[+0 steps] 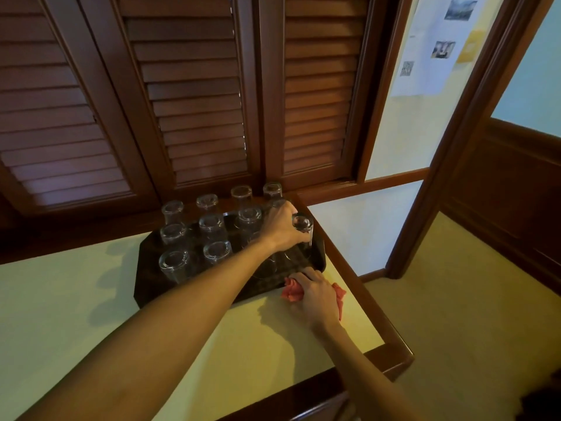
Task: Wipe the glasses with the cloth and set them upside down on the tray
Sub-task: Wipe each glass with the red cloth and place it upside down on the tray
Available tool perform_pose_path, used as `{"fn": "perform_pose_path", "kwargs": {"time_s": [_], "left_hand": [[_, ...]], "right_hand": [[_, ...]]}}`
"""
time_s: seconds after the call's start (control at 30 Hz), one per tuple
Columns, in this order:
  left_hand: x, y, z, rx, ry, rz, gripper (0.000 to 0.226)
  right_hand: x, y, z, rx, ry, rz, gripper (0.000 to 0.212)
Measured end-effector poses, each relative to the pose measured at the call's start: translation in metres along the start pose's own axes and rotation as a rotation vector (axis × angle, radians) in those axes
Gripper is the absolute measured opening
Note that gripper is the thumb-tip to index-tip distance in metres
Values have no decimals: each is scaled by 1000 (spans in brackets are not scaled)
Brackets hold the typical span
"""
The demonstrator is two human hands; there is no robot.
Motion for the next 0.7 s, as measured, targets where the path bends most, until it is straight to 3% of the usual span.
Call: {"fn": "perform_pose_path", "kwargs": {"time_s": [0.17, 0.43, 0.6, 0.7], "left_hand": [[-5, 11, 5, -65, 5, -82, 69], [-10, 16, 7, -107, -21, -132, 98], [-9, 16, 4, -127, -38, -161, 88], [1, 0, 7, -93, -19, -83, 87]], "right_hand": [[-1, 0, 1, -19, -4, 9, 41], [-2, 2, 4, -53, 17, 25, 40], [-2, 4, 7, -48, 26, 3, 43], [2, 0, 5, -105, 27, 13, 58]]}}
Point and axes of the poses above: each hand's wrist, its own x-axis away from the middle knuckle, its own y-axis out of the palm, z = x × y, the point moved 7 cm from there along -x, towards the middle knuckle, and after that the axes turned 15 degrees about -x, right-handed, at the moved point
